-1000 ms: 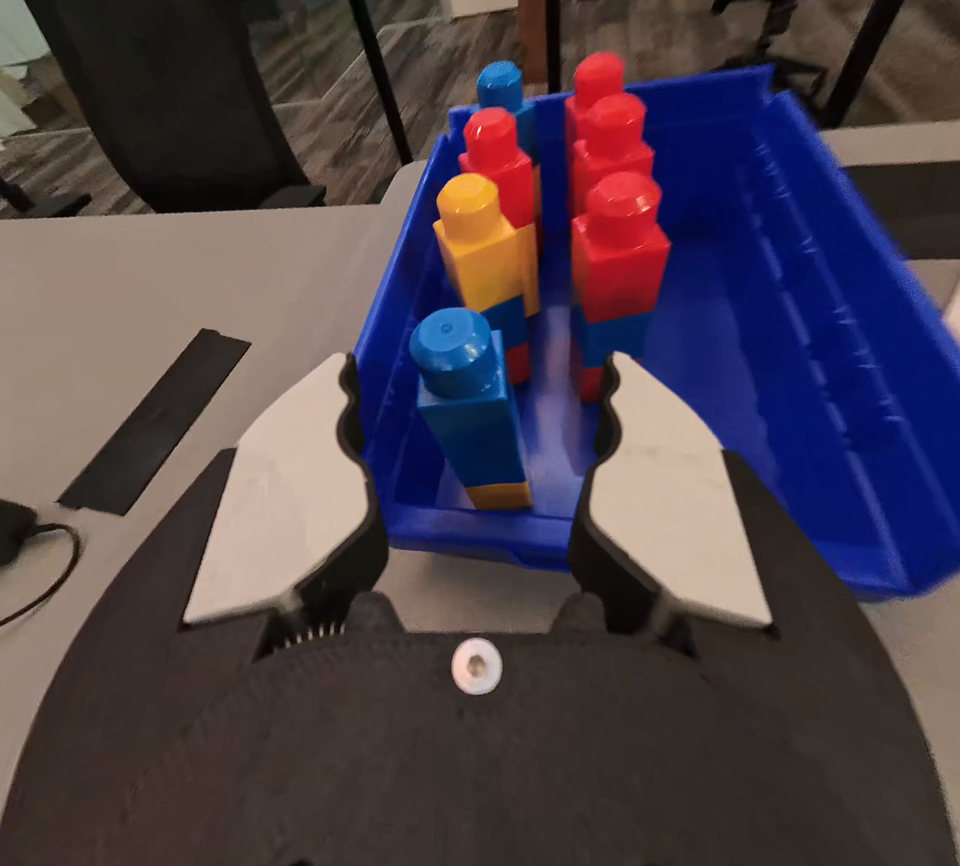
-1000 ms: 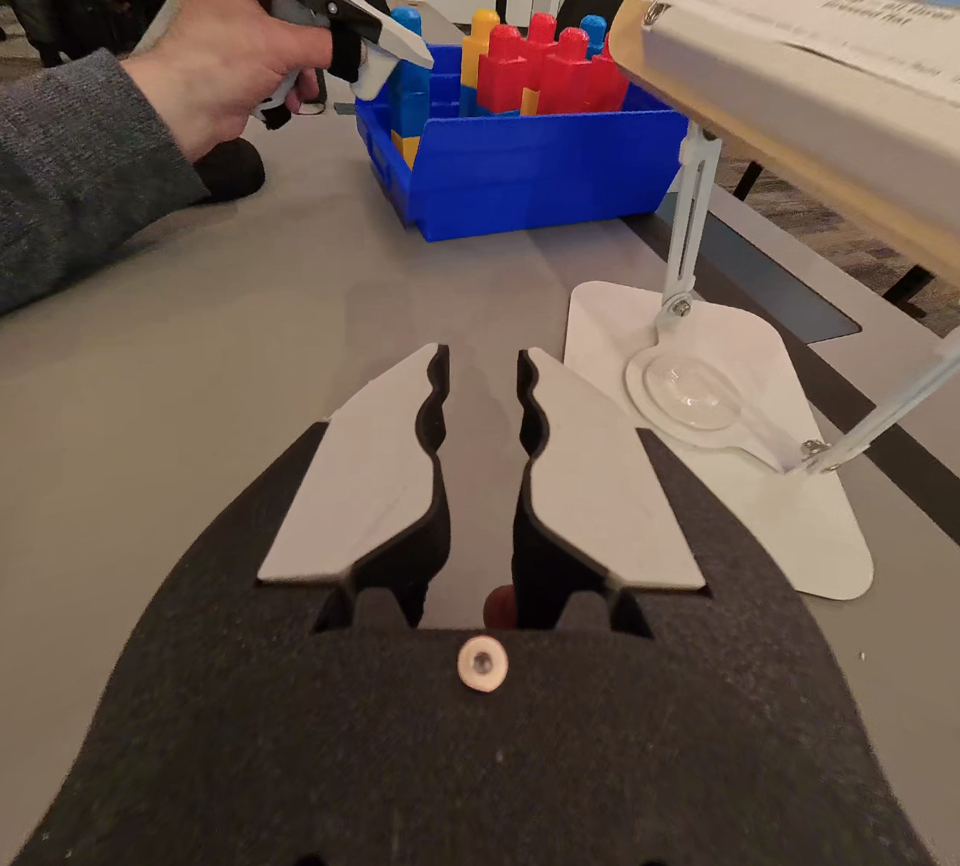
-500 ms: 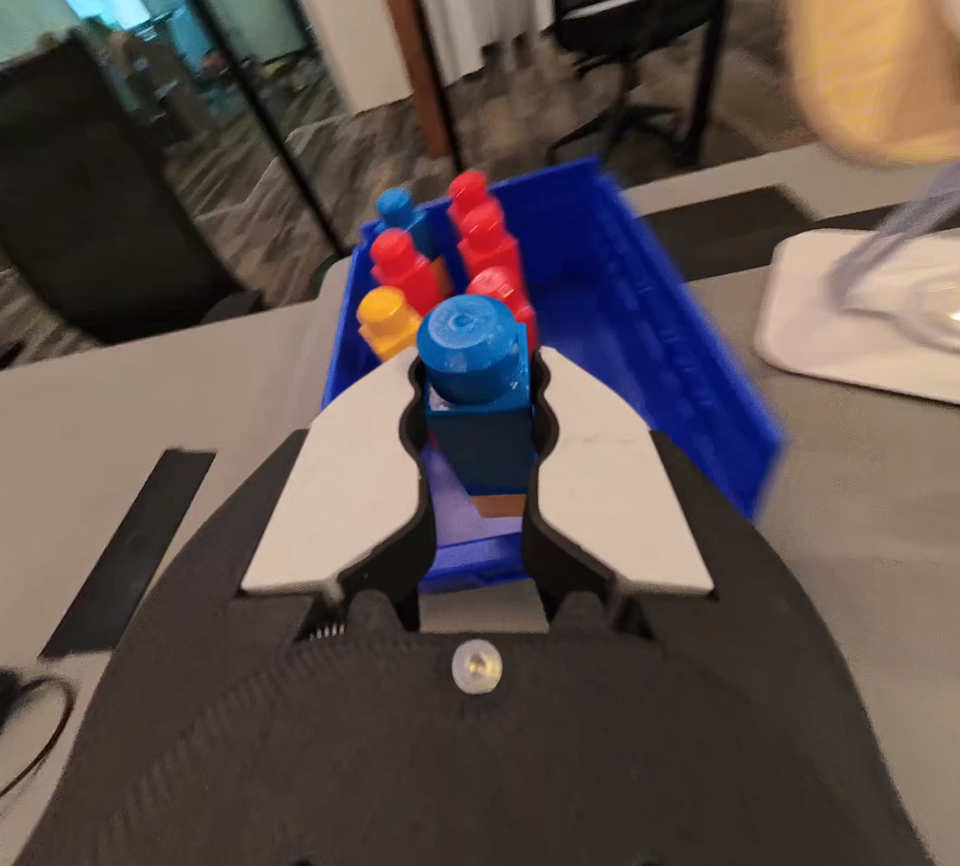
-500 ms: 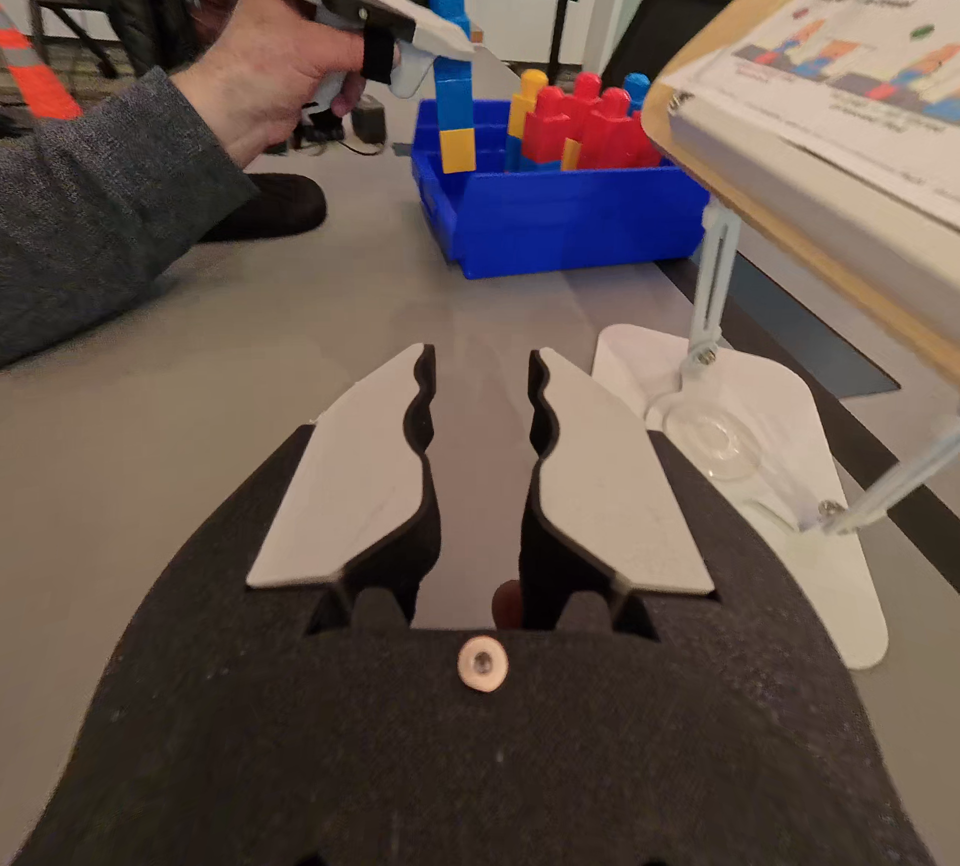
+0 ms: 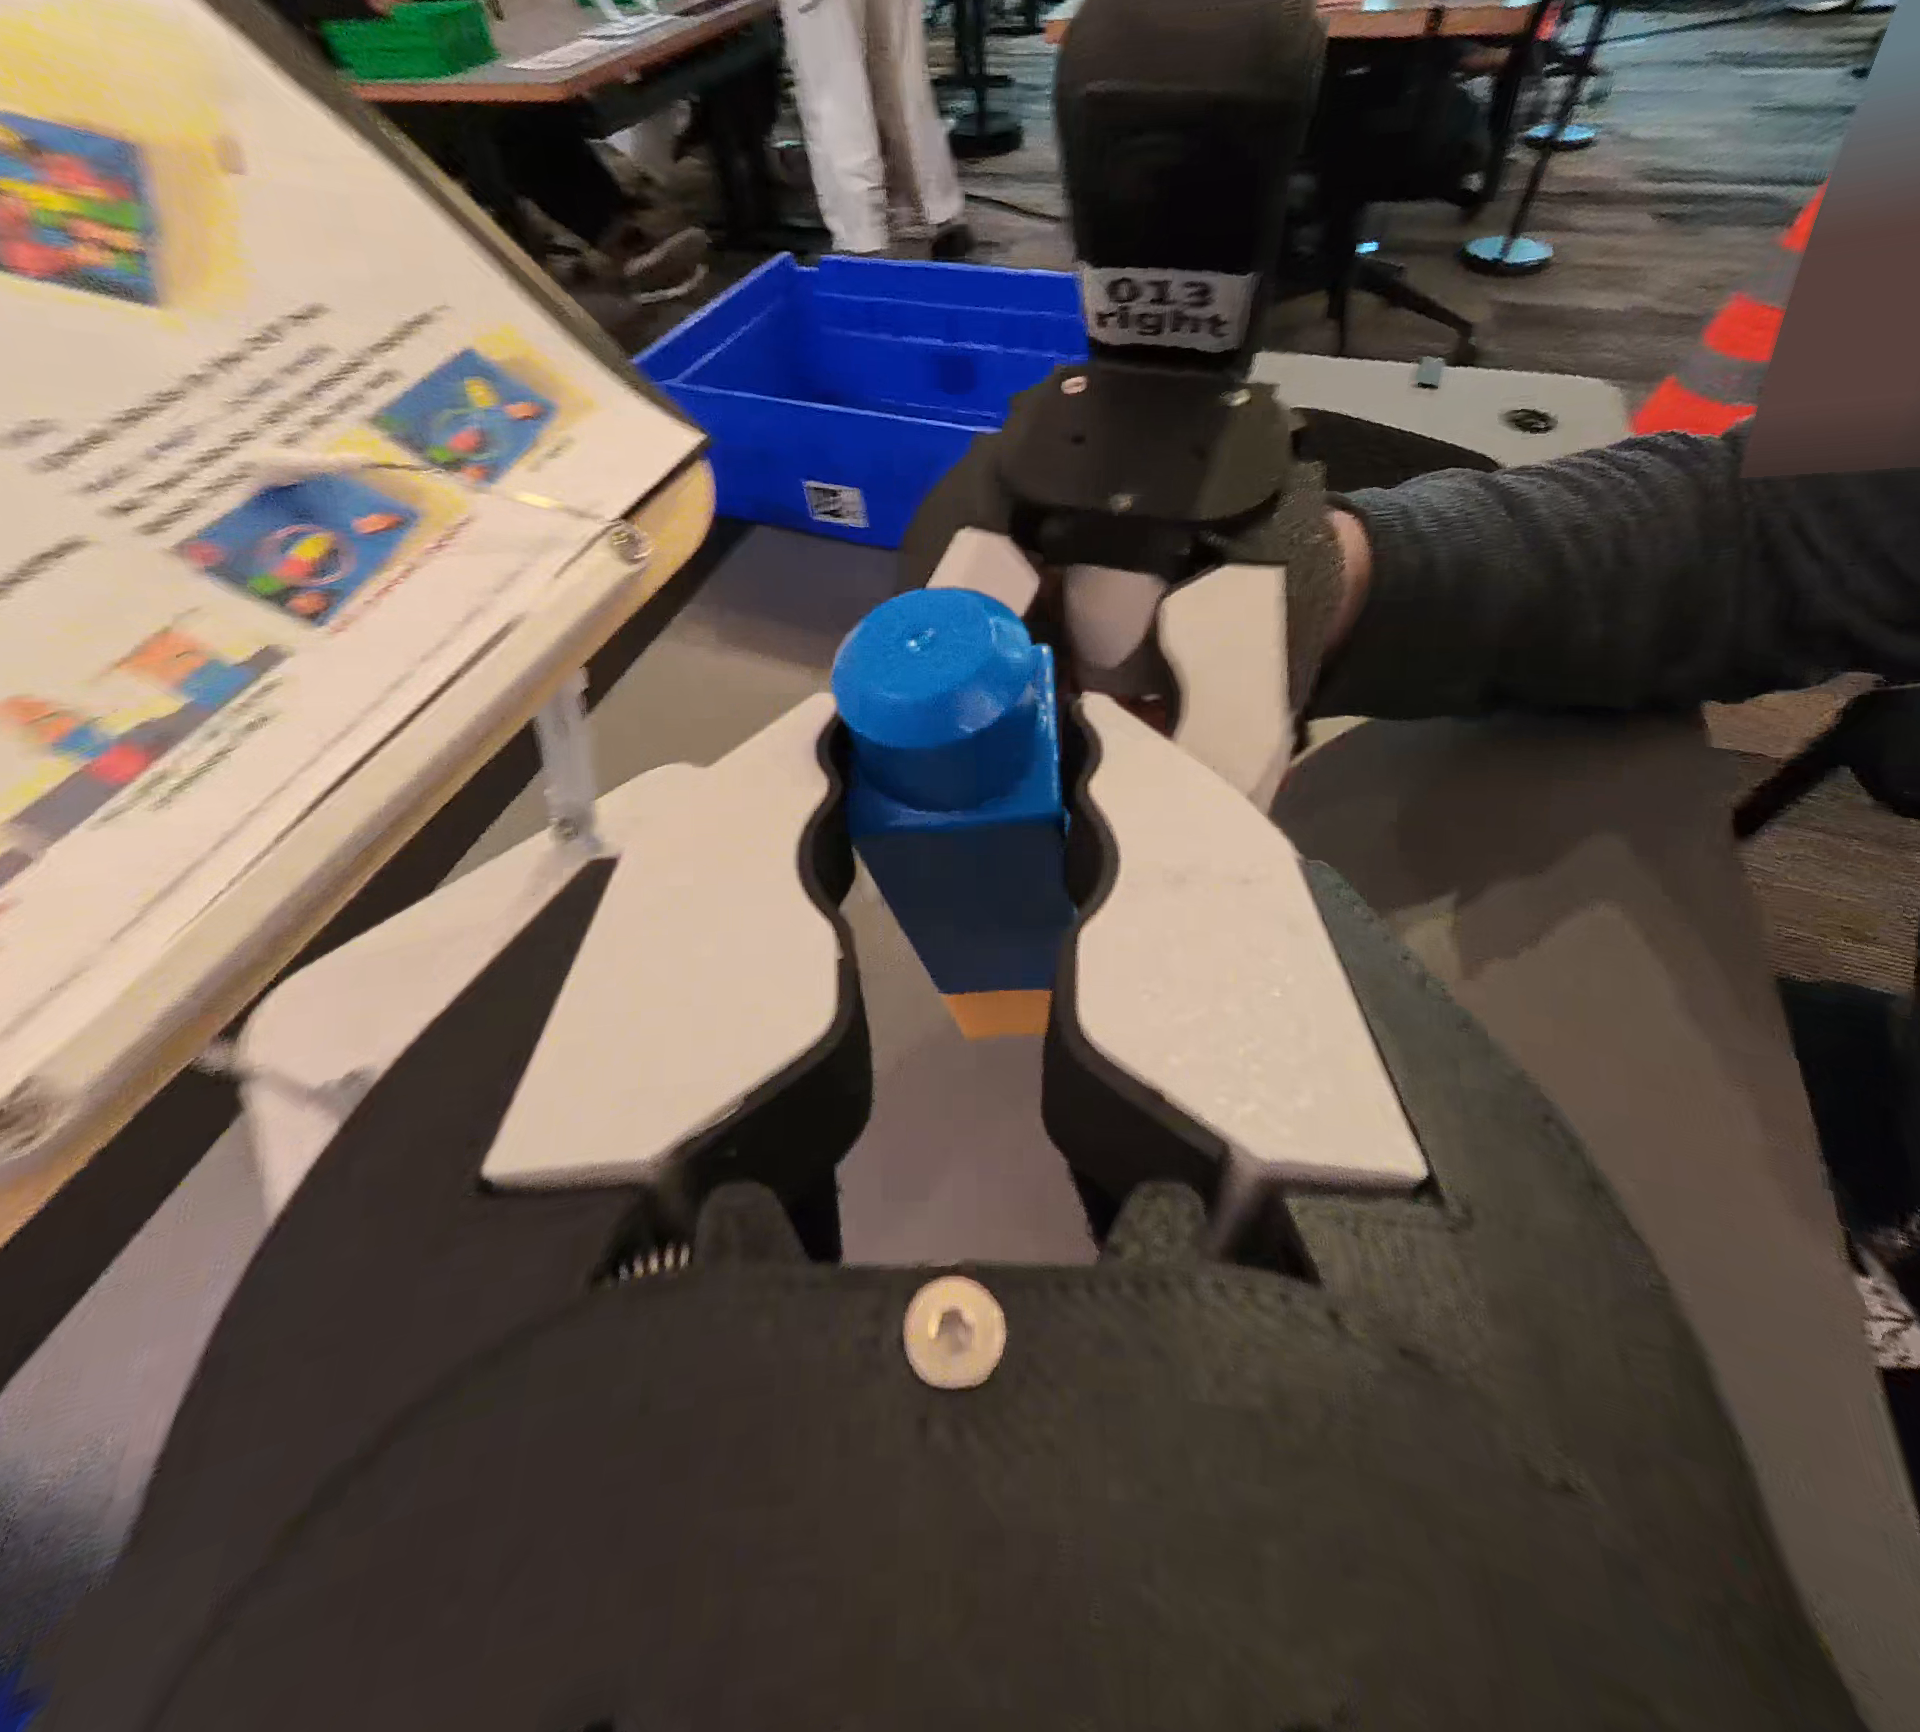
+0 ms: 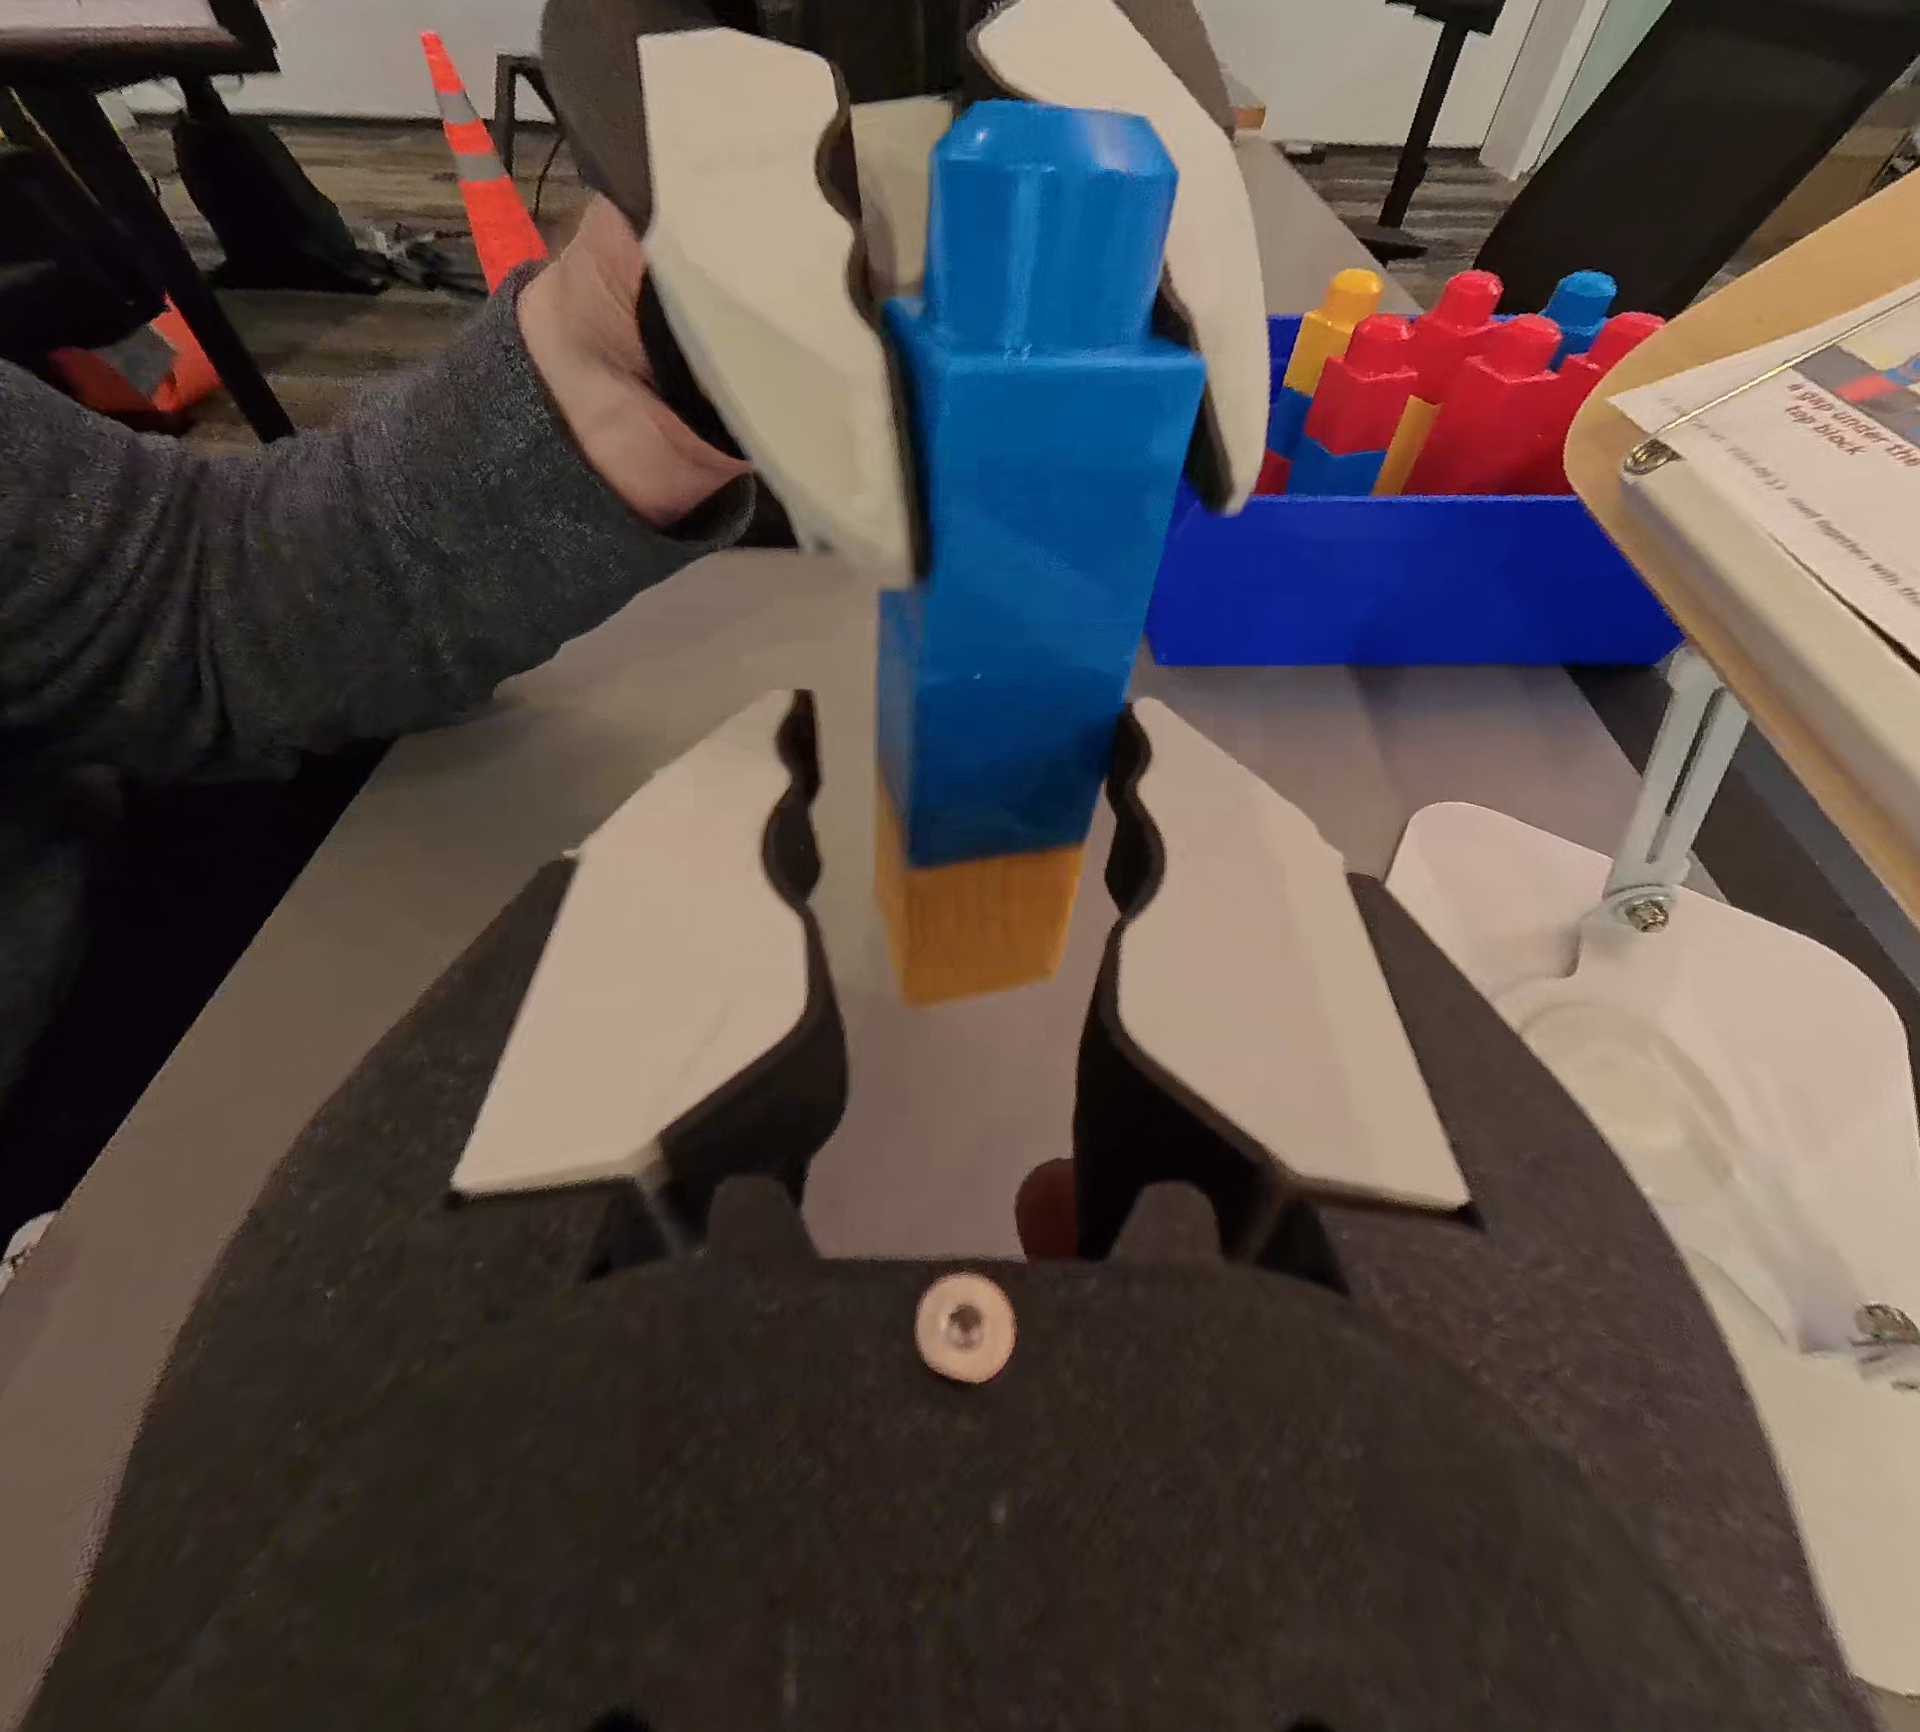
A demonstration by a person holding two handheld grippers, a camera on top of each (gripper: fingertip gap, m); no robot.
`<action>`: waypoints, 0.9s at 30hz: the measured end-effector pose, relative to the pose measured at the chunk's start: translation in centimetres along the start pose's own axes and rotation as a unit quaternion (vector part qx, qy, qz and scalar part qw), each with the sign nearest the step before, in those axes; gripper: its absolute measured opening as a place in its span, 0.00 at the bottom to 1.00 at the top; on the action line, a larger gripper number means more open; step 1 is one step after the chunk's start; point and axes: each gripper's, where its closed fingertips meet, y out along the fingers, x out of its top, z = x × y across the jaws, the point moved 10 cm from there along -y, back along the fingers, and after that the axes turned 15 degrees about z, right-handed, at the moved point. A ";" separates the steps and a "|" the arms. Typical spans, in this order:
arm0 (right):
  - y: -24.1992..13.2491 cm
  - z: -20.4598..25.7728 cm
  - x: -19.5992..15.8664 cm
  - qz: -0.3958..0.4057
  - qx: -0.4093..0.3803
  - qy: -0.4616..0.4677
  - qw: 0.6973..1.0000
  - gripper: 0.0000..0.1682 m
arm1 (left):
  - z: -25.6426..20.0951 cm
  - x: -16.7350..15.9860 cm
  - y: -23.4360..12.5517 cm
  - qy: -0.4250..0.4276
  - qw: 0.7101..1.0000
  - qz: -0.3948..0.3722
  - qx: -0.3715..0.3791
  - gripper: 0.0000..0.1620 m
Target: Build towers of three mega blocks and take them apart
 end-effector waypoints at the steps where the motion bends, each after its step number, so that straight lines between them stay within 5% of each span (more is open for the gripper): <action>1: 0.0 -0.1 -0.2 0.009 0.000 -0.002 1.000 0.25 | -0.2 0.2 0.7 0.001 1.000 -0.008 -0.024 0.23; 7: -0.8 -0.6 -0.3 -0.013 0.022 0.020 0.999 0.22 | 0.3 0.1 1.6 -0.018 0.996 -0.067 -0.058 0.24; 10: -1.1 -1.0 -0.4 -0.034 0.025 0.044 0.998 0.22 | 0.6 -0.9 2.4 -0.032 0.995 -0.046 -0.078 0.32; 15: -0.6 -1.0 -0.7 -0.024 0.024 0.037 0.999 0.22 | 0.6 -1.7 3.5 -0.031 0.993 -0.057 -0.097 0.22; 19: -1.7 -1.5 -0.9 0.030 0.028 0.022 0.999 0.35 | 0.9 -2.3 3.8 -0.032 0.996 -0.037 -0.075 0.22; 22: -4.2 -1.7 -0.2 -0.021 0.025 0.022 0.999 0.37 | 0.6 -2.7 4.2 -0.024 0.996 -0.010 -0.085 0.22; 27: -4.4 -1.4 0.1 -0.023 0.029 0.015 0.999 0.23 | -0.6 -2.2 5.9 0.005 0.995 0.028 -0.098 0.22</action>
